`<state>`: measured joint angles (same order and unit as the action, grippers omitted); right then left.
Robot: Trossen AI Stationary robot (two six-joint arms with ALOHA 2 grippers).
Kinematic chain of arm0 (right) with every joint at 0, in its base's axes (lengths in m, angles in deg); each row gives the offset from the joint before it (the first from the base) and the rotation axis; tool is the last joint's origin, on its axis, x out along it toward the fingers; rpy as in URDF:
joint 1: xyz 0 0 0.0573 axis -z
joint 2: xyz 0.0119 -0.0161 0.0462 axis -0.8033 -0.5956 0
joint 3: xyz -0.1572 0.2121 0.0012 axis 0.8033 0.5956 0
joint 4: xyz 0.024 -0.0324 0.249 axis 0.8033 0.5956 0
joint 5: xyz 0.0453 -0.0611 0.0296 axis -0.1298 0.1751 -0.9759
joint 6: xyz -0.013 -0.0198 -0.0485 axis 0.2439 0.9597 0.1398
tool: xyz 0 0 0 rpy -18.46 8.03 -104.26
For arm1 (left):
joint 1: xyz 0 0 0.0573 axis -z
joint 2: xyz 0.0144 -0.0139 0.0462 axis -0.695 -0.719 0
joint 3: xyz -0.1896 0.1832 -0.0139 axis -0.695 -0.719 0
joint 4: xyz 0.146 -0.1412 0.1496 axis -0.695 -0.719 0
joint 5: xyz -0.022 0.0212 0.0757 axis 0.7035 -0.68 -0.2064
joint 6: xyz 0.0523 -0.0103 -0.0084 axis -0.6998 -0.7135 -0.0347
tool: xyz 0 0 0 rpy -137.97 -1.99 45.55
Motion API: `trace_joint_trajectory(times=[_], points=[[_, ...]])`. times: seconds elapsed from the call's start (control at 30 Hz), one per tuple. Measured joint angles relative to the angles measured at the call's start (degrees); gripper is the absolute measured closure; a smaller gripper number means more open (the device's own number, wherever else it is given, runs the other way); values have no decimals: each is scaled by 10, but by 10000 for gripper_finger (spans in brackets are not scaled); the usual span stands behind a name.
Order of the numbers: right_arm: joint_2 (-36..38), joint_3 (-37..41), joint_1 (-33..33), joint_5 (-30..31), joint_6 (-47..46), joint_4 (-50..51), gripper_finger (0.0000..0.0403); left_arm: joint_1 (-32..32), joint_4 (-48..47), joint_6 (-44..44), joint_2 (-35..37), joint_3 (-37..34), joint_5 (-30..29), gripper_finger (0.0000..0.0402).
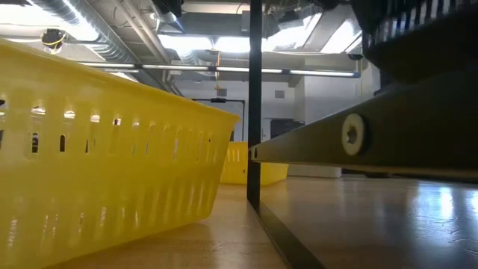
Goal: Stack baskets on shelf by color
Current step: Put the middle black bin on the shelf
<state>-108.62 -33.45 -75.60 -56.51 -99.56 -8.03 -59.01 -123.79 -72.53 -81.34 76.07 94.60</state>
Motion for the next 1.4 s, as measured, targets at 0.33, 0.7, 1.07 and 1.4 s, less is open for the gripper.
trace_joint_trajectory(times=[0.33, 0.7, 1.07, 1.4], points=[[-54, 1, 1, -39, -29, -9, 403, 0, 0, 1, 0, 0, 1, 331], [-58, 0, -4, -43, -82, 3, 378, 0, 0, 0, 0, 0, 1, 331], [-58, 0, -6, -48, -97, 12, 329, 0, 0, 0, 0, 0, 1, 331], [-25, 1, -6, 78, -49, -42, 328, 0, 0, 0, 0, 0, 1, 331]])
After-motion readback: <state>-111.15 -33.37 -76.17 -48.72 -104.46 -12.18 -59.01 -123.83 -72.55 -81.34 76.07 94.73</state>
